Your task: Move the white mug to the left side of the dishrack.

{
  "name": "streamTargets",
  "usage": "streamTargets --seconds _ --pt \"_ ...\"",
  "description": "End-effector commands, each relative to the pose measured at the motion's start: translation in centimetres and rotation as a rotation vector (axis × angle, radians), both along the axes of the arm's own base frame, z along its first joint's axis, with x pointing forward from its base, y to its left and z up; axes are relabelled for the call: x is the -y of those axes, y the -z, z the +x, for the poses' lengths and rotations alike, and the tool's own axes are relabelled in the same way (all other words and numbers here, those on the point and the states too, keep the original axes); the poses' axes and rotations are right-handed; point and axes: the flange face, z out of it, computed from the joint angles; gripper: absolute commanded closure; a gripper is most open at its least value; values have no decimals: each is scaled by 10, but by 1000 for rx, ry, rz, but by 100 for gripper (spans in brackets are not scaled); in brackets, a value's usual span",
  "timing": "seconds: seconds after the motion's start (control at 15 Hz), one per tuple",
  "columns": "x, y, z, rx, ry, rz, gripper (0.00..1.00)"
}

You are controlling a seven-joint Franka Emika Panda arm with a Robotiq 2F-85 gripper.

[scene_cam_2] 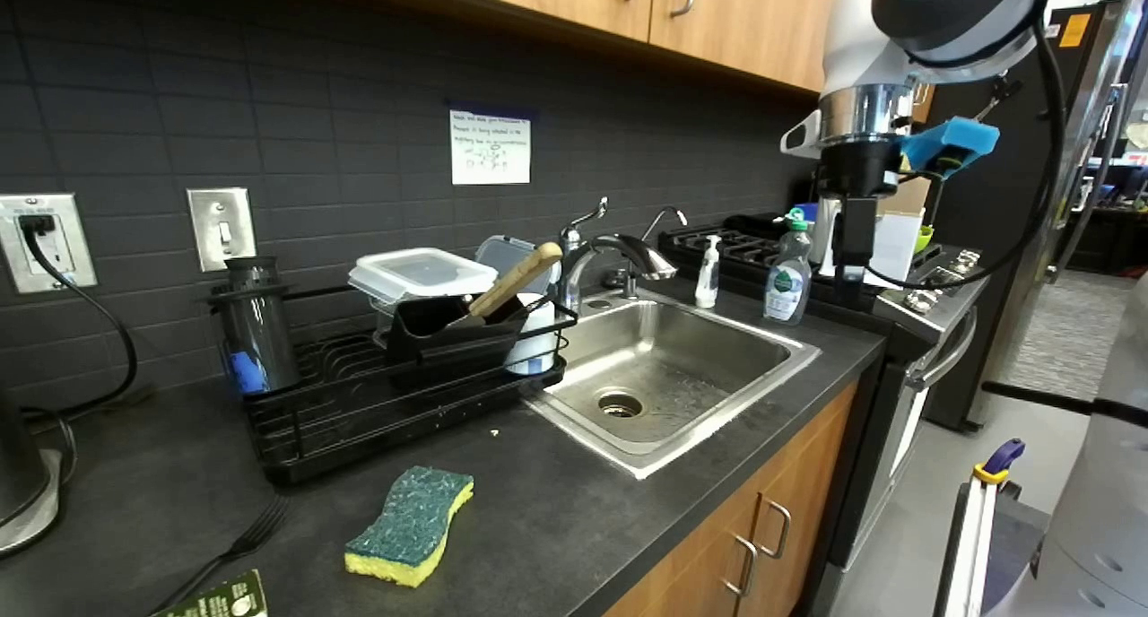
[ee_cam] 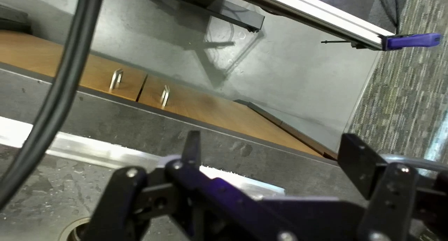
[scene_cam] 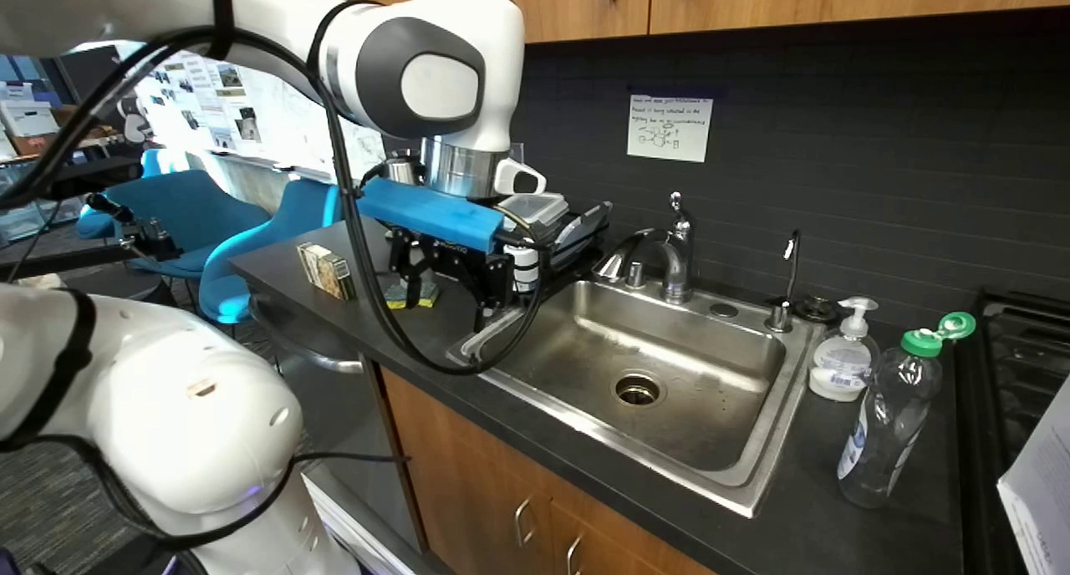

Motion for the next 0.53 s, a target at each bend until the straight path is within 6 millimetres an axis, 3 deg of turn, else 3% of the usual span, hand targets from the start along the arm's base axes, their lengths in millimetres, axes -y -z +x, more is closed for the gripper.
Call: streamTargets --seconds 0.0,0.47 --pt "-14 -5 13 47 -32 -18 0" --pt "-39 -14 44 169 -110 -64 0"
